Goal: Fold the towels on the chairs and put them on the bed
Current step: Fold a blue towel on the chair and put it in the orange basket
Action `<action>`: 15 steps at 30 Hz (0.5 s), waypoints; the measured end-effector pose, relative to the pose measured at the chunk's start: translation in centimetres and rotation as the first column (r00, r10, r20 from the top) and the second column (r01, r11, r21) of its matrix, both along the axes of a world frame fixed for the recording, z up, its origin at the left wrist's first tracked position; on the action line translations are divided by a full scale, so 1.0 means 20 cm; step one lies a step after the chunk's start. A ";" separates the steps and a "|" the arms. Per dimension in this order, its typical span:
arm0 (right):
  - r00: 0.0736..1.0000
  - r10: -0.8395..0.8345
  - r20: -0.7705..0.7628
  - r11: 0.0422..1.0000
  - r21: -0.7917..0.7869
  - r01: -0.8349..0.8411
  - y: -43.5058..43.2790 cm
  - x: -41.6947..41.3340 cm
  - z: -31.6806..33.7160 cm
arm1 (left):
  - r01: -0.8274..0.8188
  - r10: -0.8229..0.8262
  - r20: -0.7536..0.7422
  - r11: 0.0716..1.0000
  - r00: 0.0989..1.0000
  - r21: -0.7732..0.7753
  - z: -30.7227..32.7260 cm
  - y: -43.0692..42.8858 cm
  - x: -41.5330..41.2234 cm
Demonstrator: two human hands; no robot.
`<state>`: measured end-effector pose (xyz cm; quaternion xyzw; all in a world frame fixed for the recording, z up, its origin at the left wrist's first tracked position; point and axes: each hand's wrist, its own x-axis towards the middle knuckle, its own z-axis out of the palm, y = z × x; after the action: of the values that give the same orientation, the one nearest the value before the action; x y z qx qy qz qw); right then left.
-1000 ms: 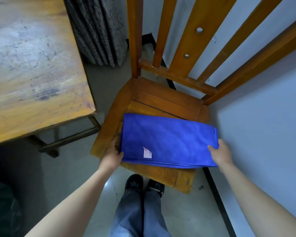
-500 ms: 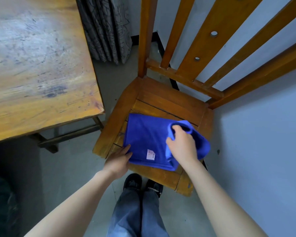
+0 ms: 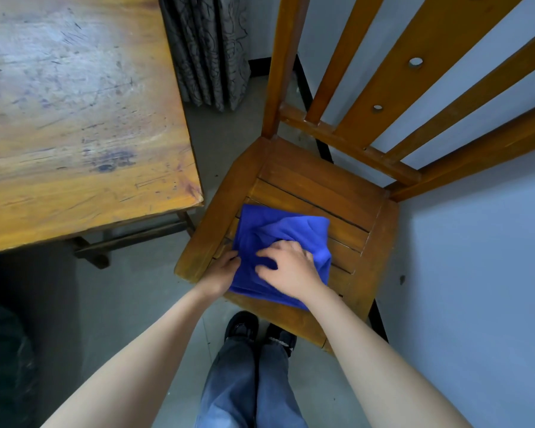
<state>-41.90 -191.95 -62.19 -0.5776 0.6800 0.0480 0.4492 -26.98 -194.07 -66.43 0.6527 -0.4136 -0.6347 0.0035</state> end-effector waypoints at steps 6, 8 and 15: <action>0.818 -0.549 -0.172 0.825 -0.265 0.499 0.23 -0.18 -0.07 | 0.118 -0.080 0.217 0.979 0.973 -0.166 -0.01 0.01 -0.05; 0.843 -0.475 -0.254 0.880 -0.168 0.445 0.27 -0.22 -0.10 | 0.168 -0.049 0.349 0.933 0.936 -0.319 0.01 0.03 -0.08; 0.893 -0.285 -0.347 0.958 -0.071 0.278 0.25 -0.15 -0.13 | -0.097 0.100 0.010 0.981 0.995 -0.165 0.06 0.00 -0.36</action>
<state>-44.87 -187.04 -64.85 -0.4595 0.8263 0.0792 0.3160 -34.11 -194.16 -65.20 0.6758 -0.4316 -0.5914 0.0851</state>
